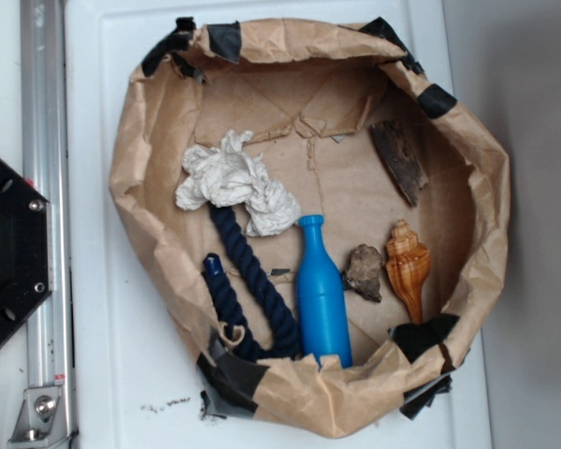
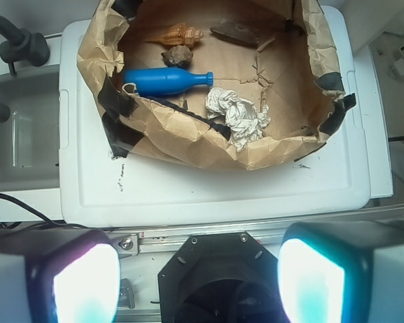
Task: Grab the white paper.
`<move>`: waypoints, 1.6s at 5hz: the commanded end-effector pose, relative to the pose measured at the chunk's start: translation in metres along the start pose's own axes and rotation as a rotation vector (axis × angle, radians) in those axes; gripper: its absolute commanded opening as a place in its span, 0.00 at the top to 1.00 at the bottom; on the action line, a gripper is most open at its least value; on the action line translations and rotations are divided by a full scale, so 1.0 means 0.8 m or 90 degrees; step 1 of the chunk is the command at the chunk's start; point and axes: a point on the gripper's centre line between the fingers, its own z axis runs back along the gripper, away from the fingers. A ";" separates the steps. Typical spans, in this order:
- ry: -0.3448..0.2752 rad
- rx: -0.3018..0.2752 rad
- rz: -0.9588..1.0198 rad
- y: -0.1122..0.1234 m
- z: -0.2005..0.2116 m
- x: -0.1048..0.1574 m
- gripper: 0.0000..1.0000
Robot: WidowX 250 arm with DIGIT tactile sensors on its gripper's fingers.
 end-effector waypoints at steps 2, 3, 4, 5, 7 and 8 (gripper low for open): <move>0.008 -0.016 0.020 0.033 -0.062 0.057 0.00; -0.058 0.004 0.153 0.043 -0.086 0.108 0.00; -0.091 0.005 0.220 0.052 -0.126 0.144 0.00; -0.097 0.023 0.204 0.056 -0.190 0.157 0.00; -0.006 0.002 0.042 0.058 -0.304 0.125 0.00; -0.004 0.011 0.050 0.061 -0.327 0.127 1.00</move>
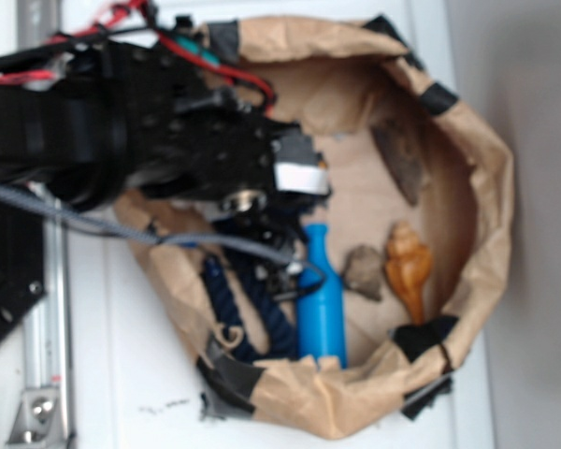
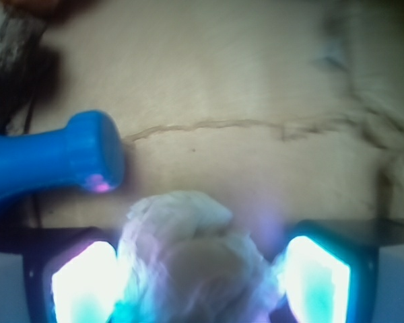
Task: Grab the white paper.
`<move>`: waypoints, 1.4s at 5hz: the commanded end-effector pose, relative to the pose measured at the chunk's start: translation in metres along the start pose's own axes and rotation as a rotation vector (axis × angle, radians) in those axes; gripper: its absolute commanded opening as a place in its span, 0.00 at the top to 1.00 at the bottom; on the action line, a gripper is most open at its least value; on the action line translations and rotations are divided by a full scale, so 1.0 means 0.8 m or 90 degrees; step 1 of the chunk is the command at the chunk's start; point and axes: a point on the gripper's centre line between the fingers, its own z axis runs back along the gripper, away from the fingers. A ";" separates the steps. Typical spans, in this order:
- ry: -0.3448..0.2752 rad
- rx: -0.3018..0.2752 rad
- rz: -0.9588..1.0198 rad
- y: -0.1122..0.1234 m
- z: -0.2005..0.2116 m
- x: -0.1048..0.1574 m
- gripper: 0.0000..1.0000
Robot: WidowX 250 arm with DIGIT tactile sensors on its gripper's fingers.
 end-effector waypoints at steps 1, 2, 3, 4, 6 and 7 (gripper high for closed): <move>-0.016 -0.013 0.021 0.013 0.013 0.016 1.00; -0.011 -0.027 0.011 0.004 0.073 0.035 1.00; -0.055 -0.010 -0.002 -0.005 0.135 0.054 1.00; -0.085 -0.002 -0.010 -0.015 0.197 0.064 1.00; -0.106 0.017 -0.028 -0.024 0.234 0.067 1.00; -0.094 0.027 -0.024 -0.024 0.222 0.064 1.00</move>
